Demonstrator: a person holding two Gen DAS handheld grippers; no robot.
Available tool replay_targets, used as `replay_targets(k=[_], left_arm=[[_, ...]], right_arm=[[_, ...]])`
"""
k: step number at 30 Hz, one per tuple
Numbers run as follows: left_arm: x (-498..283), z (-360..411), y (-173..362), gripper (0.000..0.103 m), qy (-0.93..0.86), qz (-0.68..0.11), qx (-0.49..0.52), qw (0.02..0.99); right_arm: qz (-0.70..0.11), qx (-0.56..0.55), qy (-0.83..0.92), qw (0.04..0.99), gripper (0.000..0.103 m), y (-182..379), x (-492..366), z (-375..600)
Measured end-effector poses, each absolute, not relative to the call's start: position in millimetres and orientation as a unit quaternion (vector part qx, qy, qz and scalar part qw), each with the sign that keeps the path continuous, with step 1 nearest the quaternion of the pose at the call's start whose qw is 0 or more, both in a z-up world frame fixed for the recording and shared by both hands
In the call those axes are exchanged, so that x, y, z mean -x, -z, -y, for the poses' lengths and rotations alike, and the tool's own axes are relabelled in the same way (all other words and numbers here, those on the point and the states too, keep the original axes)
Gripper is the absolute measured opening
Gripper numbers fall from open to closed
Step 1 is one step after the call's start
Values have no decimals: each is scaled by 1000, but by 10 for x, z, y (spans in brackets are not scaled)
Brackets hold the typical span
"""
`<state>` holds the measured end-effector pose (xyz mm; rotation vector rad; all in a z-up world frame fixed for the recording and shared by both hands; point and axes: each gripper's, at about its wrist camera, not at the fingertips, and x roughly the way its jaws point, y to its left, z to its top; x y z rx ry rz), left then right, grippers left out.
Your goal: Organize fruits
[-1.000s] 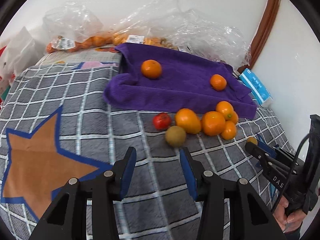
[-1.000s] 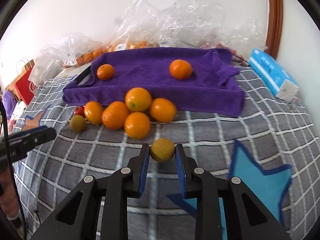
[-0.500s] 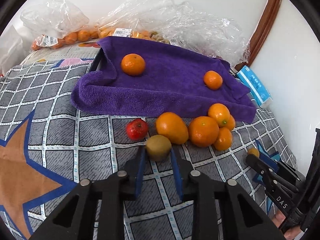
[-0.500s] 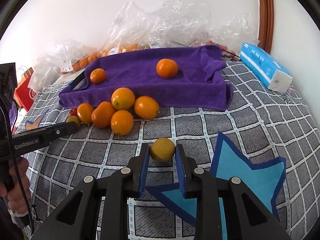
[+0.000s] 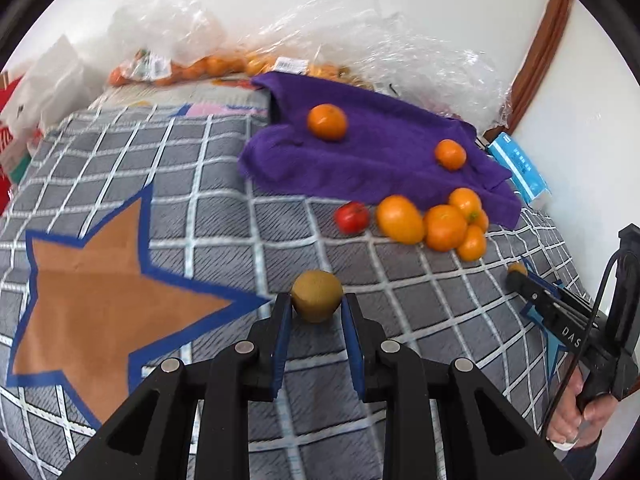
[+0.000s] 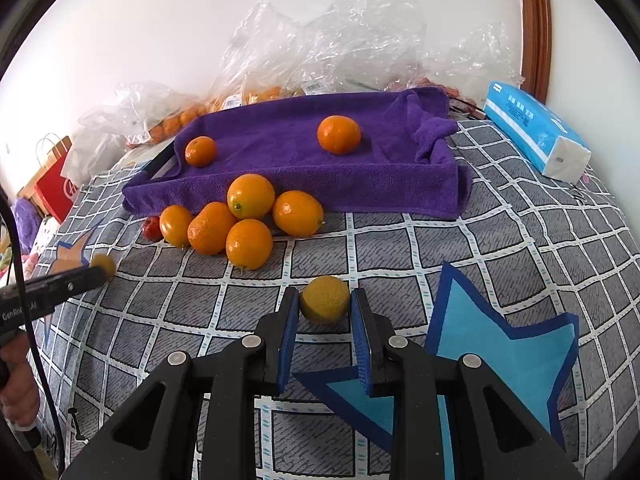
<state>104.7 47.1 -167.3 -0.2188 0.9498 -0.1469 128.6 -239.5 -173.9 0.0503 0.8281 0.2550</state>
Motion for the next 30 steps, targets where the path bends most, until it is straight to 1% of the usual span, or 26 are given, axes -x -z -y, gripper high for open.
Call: replay_targets(k=[3, 7, 8, 11, 15, 16, 18, 23, 30], left_arm=[[-1088, -500, 1694, 25, 76, -451, 115, 882], [-1179, -457, 1723, 32, 71, -449, 104, 885], [-1185, -439, 1726, 32, 70, -446, 97, 887], [-1180, -407, 1744, 32, 67, -432, 81, 896], [-1220, -458, 1748, 32, 71, -428, 98, 896], [-1232, -472, 1747, 32, 73, -427, 103, 895], [-1248, -503, 1754, 26, 72, -426, 112, 895], [-1222, -588, 1767, 26, 91, -419, 146, 891], [-1135, -541, 1681, 26, 93, -392, 137, 905]], right_arm=[[-404, -23, -120, 907, 26, 1748, -1292, 2393], [-406, -23, -112, 907, 26, 1754, -1292, 2402], [-406, -24, -110, 907, 26, 1756, -1294, 2407], [-406, -27, -106, 907, 26, 1756, -1294, 2421], [-405, -27, -107, 908, 26, 1753, -1294, 2419], [-406, -26, -107, 907, 26, 1757, -1297, 2411], [-408, -22, -107, 906, 26, 1763, -1303, 2399], [-406, -20, -112, 907, 26, 1760, -1295, 2384], [-395, -26, -125, 910, 26, 1733, -1260, 2397]])
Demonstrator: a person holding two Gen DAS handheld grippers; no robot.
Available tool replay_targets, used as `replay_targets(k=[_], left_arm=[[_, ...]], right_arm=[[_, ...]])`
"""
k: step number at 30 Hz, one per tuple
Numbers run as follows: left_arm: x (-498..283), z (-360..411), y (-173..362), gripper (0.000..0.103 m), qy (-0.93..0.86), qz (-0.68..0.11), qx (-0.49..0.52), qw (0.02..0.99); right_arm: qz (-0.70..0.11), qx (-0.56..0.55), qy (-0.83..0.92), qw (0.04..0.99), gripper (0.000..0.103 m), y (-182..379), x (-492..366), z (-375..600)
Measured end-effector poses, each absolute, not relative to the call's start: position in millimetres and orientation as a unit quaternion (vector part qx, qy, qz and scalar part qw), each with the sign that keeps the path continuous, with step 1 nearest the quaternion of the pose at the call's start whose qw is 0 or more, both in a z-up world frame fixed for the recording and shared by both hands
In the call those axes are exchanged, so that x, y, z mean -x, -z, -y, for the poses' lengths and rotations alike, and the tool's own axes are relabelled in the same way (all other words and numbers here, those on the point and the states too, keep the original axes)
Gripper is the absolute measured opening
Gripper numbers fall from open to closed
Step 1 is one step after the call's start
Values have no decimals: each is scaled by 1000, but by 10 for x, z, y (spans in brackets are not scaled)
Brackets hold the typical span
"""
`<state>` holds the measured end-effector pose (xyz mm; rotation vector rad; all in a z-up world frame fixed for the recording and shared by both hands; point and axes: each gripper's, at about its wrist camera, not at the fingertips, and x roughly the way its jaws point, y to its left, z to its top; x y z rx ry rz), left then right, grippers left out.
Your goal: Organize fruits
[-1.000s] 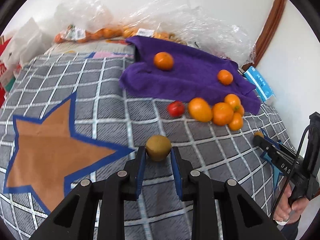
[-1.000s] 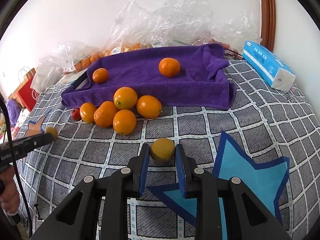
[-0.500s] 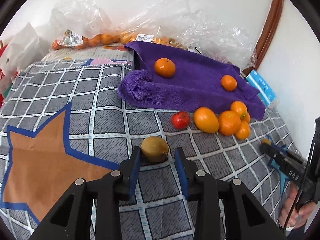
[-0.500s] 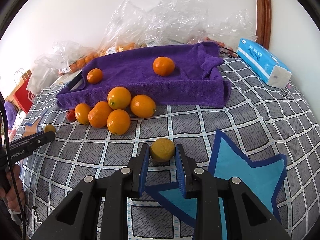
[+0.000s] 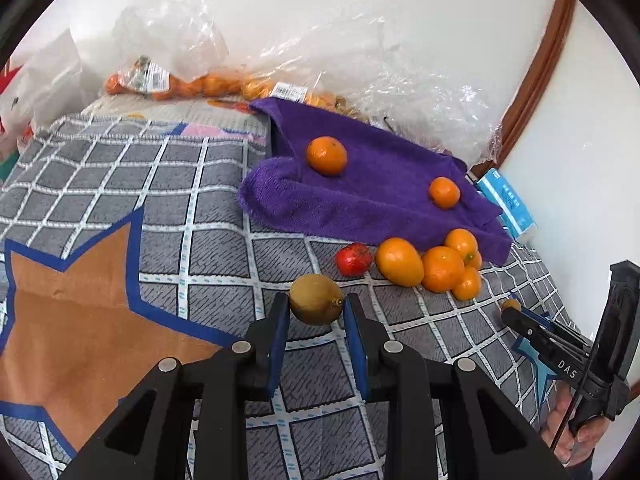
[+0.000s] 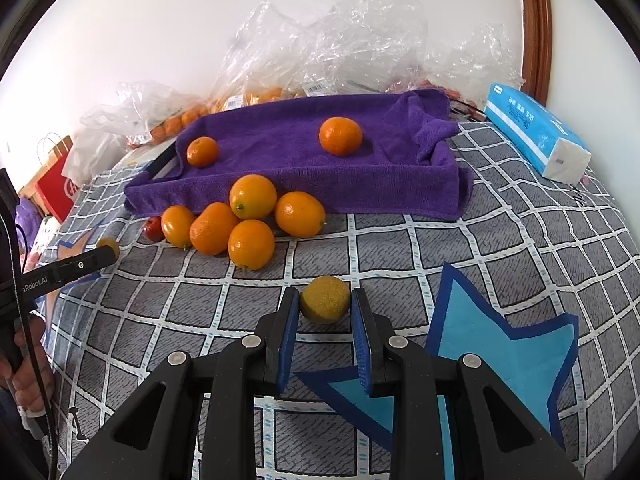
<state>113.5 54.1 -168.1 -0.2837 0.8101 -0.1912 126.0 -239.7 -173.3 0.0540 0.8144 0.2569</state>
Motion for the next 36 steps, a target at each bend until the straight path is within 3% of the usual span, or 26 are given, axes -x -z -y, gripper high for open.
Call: replay_targets(k=[28, 36], left_arm=[[-1072, -523, 1617, 26, 63, -380, 123, 915], [-1004, -500, 1358, 26, 75, -377, 126, 915]], right_arm=[[-381, -30, -90, 920, 26, 1686, -1212, 2427], [-371, -33, -85, 924, 26, 1544, -1206, 2361]])
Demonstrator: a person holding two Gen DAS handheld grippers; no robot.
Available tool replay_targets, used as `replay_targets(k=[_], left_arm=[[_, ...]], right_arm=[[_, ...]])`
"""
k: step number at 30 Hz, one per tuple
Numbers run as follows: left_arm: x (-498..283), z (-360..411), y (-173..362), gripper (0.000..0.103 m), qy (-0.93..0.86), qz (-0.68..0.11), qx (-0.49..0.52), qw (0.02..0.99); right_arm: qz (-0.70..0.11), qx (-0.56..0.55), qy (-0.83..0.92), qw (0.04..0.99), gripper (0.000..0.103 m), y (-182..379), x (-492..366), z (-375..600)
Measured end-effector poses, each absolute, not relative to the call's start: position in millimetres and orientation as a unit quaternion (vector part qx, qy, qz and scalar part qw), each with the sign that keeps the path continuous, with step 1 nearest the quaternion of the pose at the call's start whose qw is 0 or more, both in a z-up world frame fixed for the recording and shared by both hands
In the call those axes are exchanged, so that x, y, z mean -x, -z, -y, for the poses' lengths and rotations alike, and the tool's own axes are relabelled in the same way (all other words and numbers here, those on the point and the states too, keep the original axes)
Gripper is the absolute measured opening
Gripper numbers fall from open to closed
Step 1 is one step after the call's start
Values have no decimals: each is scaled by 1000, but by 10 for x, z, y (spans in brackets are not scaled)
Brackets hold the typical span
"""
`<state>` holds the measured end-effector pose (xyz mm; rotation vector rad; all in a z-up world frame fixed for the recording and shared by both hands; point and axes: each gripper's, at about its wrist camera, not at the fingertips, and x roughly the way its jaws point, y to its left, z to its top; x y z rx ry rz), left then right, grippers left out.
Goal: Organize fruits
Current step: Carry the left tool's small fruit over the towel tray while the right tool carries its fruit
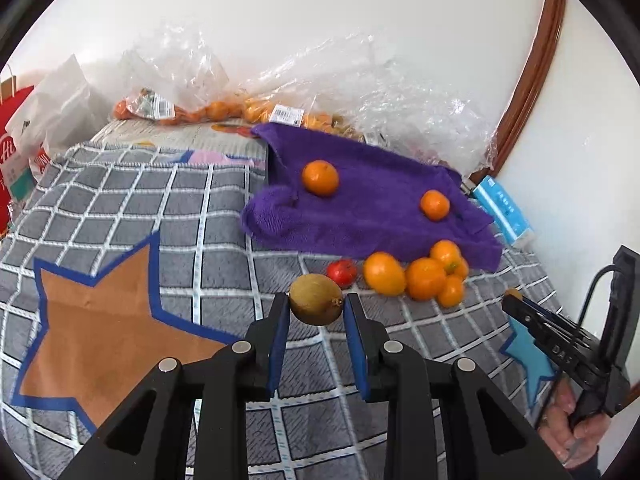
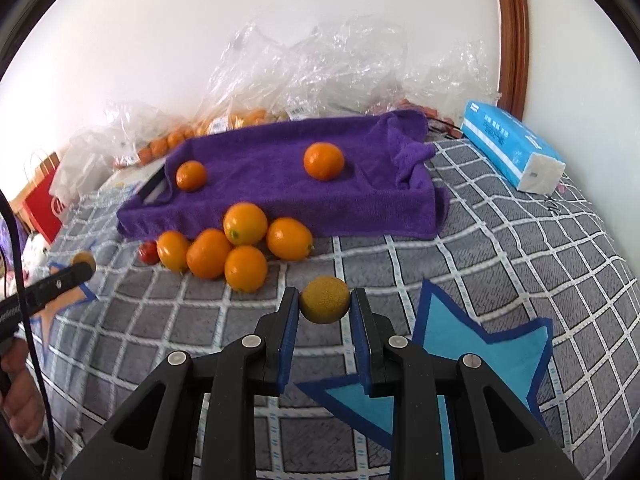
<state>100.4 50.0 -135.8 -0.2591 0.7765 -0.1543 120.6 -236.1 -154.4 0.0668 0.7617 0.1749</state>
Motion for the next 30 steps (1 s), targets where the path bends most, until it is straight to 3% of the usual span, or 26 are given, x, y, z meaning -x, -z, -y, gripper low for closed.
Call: replay_targets(k=[15, 30], left_arm=[[-1685, -383, 733, 26, 46, -322, 88, 941], [-2196, -557, 1276, 26, 32, -325, 139, 935]], right_arm=[[-306, -35, -95, 947, 26, 933, -1843, 2184], [-295, -56, -82, 950, 26, 1240, -2395, 2243]])
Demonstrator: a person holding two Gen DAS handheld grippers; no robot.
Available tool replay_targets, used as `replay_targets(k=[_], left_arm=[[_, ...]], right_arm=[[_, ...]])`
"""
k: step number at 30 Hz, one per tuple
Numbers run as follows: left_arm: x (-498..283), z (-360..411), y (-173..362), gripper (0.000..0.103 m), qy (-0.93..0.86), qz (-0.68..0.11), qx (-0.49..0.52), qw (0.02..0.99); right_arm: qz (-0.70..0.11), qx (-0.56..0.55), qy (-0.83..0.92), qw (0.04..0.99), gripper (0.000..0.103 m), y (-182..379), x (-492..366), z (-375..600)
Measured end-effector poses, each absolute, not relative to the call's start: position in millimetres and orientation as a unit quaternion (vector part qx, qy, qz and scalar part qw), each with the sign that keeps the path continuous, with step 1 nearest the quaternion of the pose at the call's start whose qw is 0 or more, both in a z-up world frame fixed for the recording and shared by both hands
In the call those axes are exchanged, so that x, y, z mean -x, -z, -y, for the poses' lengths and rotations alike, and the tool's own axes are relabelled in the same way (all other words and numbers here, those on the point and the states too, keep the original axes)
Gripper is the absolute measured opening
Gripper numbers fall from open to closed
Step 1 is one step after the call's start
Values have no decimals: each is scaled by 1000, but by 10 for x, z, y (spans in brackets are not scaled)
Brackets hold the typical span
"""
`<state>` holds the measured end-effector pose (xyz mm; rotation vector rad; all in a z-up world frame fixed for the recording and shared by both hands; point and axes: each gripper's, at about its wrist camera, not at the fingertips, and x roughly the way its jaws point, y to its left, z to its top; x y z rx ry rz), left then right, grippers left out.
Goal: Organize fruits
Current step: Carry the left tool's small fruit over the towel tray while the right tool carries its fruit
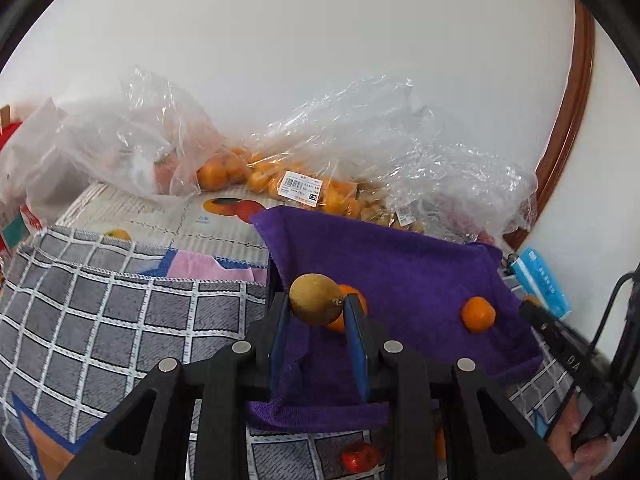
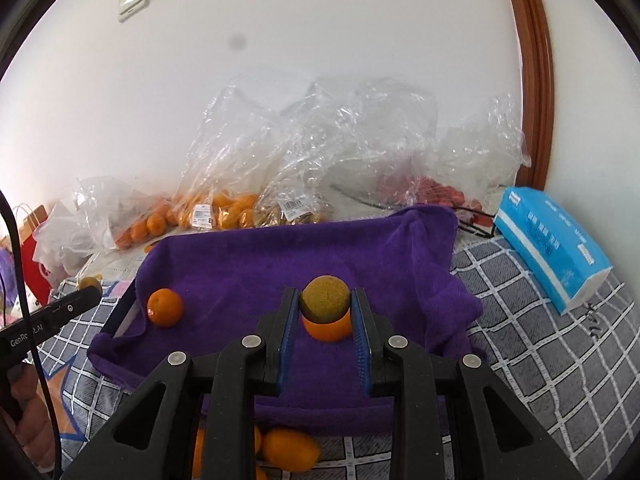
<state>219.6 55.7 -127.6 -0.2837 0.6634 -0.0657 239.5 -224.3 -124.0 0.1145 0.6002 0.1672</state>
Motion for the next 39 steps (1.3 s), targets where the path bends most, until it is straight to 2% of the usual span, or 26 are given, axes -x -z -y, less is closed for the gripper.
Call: replay_targets(k=[4, 39], left_arm=[[-2199, -570, 1303, 26, 21, -309, 140, 940], [-2335, -453, 1557, 26, 55, -351, 149, 923]], right_arm=[[-305, -62, -75, 947, 26, 1326, -2449, 2300], [-339, -38, -68, 938, 26, 1523, -2536, 2228]])
